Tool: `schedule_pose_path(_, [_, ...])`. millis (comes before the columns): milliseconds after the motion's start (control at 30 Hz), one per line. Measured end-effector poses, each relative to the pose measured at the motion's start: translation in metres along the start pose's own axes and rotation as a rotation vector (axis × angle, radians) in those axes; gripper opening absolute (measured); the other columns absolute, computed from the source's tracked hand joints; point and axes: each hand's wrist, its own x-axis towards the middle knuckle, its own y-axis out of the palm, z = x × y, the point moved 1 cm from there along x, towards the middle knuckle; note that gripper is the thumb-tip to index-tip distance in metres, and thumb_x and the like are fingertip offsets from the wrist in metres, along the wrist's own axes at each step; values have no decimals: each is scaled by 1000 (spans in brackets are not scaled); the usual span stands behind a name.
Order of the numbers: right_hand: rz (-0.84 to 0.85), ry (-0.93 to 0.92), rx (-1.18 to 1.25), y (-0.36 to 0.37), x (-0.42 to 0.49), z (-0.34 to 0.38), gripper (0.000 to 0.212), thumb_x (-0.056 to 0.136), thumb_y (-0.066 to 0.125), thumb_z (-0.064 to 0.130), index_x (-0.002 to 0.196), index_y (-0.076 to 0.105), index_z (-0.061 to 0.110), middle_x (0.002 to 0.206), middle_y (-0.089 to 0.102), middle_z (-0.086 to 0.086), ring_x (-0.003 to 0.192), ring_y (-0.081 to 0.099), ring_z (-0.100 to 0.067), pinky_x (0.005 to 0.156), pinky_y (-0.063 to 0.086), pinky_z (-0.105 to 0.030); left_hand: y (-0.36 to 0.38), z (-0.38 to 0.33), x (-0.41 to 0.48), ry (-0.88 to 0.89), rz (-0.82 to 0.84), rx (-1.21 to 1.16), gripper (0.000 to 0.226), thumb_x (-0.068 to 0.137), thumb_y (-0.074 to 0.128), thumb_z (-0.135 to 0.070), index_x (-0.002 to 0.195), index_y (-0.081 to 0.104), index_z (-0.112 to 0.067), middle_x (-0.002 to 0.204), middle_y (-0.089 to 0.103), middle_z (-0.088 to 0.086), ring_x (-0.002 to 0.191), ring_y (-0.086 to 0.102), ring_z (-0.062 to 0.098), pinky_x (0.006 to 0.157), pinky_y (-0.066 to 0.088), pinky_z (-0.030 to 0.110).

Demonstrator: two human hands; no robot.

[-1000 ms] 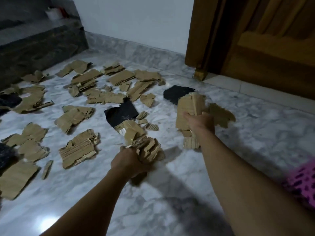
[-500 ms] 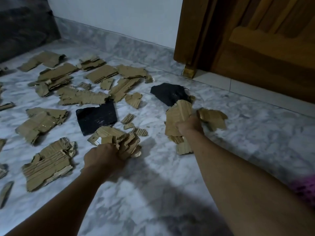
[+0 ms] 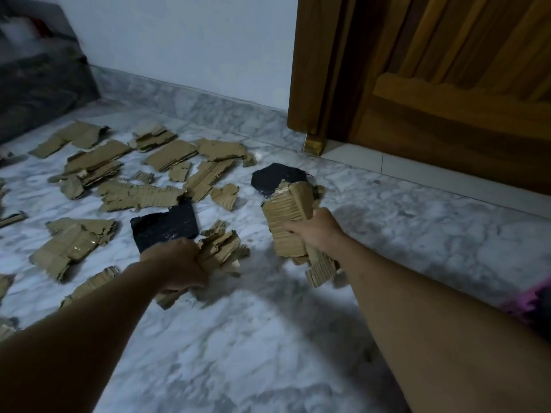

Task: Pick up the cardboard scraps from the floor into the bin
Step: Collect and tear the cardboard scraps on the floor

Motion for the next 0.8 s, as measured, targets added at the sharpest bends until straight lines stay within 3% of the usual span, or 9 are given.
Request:
schedule_pose_path(100, [56, 10, -79, -20, 11, 10, 58, 67, 80, 47, 105, 64, 7, 103, 70, -11, 88, 68, -23, 78, 55, -33, -17, 6, 18, 5, 82, -108, 39, 69, 74, -52, 92, 60, -23, 82, 63, -3, 71, 65, 12, 61, 55, 25])
schedule_pose_path(167, [91, 31, -172, -29, 21, 11, 66, 66, 81, 47, 115, 63, 7, 108, 68, -13, 91, 67, -24, 81, 55, -36, -21, 7, 29, 4, 100, -168, 40, 69, 75, -49, 93, 60, -21, 85, 63, -1, 72, 65, 13, 58, 54, 25])
schedule_pose_path(267, [126, 43, -370, -33, 31, 8, 95, 68, 81, 50, 143, 40, 8, 135, 53, -10, 115, 57, -27, 90, 51, -38, -11, 10, 38, 9, 85, -85, 56, 69, 72, -55, 108, 60, -16, 107, 46, 4, 83, 57, 16, 59, 48, 23])
schedule_pose_path(400, [178, -8, -443, -13, 49, 6, 110, 70, 82, 52, 153, 23, 9, 155, 31, -8, 135, 40, -28, 108, 41, -43, 18, 17, 43, -38, 185, -82, 85, 67, 72, -65, 136, 46, -21, 139, 35, 15, 108, 52, 23, 74, 50, 25])
schedule_pose_path(467, [237, -10, -411, 4, 55, 3, 101, 63, 84, 55, 144, 41, 12, 146, 45, -8, 127, 50, -26, 105, 45, -42, 29, 17, 43, -62, 152, -88, 94, 63, 71, -69, 140, 42, -24, 140, 38, 14, 113, 53, 27, 81, 50, 31])
schedule_pose_path(533, [228, -34, -384, 21, 56, -4, 77, 60, 84, 54, 119, 57, 14, 120, 62, -4, 109, 61, -25, 92, 52, -37, 34, 13, 42, -94, 70, -47, 88, 60, 71, -71, 134, 47, -27, 132, 43, 11, 106, 58, 27, 77, 51, 33])
schedule_pose_path(633, [119, -68, -334, 35, 49, -12, 63, 70, 83, 47, 114, 56, 12, 110, 62, -4, 101, 62, -26, 81, 53, -35, 37, 6, 41, -131, -27, 20, 77, 62, 72, -63, 127, 50, -28, 128, 45, 8, 98, 63, 28, 71, 54, 32])
schedule_pose_path(700, [103, -48, -339, 38, 48, -16, 57, 75, 80, 46, 114, 54, 12, 108, 62, -4, 100, 62, -26, 83, 54, -38, 40, 7, 43, -128, -72, 28, 71, 65, 71, -59, 125, 50, -27, 124, 48, 7, 97, 63, 27, 70, 54, 31])
schedule_pose_path(800, [155, 4, -213, 38, 51, -18, 53, 76, 81, 37, 113, 52, 13, 104, 60, -2, 103, 60, -23, 85, 53, -37, 39, 15, 45, -114, -120, -39, 69, 61, 67, -68, 116, 53, -30, 105, 57, 0, 88, 64, 22, 67, 53, 28])
